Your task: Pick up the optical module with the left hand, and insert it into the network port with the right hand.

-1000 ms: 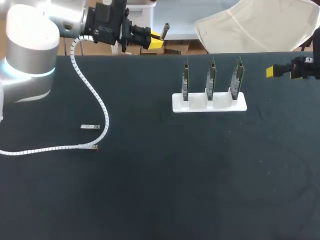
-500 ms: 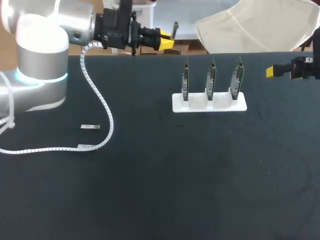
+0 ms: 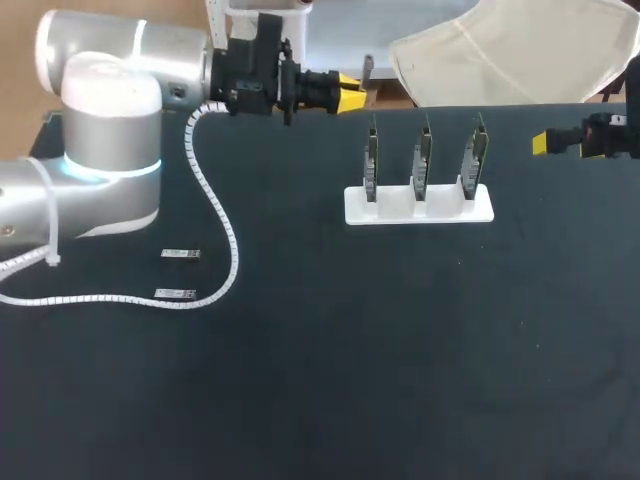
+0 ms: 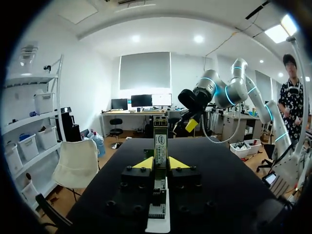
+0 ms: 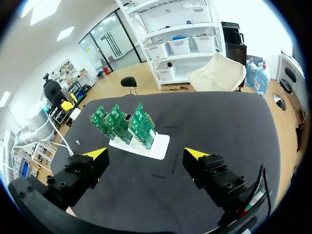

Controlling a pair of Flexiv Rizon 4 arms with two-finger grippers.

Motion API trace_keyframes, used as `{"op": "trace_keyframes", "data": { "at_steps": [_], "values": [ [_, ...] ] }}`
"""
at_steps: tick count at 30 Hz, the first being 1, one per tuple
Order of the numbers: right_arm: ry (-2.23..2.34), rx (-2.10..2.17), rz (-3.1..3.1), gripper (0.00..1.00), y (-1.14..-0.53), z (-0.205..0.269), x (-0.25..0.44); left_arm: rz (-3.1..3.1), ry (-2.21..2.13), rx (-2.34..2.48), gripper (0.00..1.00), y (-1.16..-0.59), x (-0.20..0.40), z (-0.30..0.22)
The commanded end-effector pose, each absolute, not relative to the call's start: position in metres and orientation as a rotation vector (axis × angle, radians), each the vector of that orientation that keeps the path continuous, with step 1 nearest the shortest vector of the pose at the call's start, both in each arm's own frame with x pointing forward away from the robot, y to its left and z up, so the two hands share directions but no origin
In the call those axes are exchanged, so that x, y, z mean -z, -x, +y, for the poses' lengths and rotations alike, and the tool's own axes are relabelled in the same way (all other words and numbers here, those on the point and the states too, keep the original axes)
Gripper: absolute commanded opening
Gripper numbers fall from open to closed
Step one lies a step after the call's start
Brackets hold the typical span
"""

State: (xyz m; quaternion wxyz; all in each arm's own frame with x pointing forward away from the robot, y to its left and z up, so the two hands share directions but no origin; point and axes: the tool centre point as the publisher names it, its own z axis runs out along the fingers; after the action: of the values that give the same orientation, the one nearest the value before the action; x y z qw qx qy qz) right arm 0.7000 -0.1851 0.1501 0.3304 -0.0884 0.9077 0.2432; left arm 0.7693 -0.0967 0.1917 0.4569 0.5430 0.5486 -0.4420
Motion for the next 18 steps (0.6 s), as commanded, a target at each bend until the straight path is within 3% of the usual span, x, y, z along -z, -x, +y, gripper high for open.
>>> {"op": "trace_keyframes", "data": {
  "at_steps": [1, 18],
  "values": [
    [0.231, -0.636, 2.374, 1.00, -0.700, -0.185, -0.150, 1.345, -1.339, 1.093, 0.00, -0.772, -0.188, -0.100],
    [0.231, -0.636, 2.374, 1.00, -0.700, -0.185, -0.150, 1.339, -1.318, 1.157, 0.00, -0.777, -0.168, -0.113]
  ]
}}
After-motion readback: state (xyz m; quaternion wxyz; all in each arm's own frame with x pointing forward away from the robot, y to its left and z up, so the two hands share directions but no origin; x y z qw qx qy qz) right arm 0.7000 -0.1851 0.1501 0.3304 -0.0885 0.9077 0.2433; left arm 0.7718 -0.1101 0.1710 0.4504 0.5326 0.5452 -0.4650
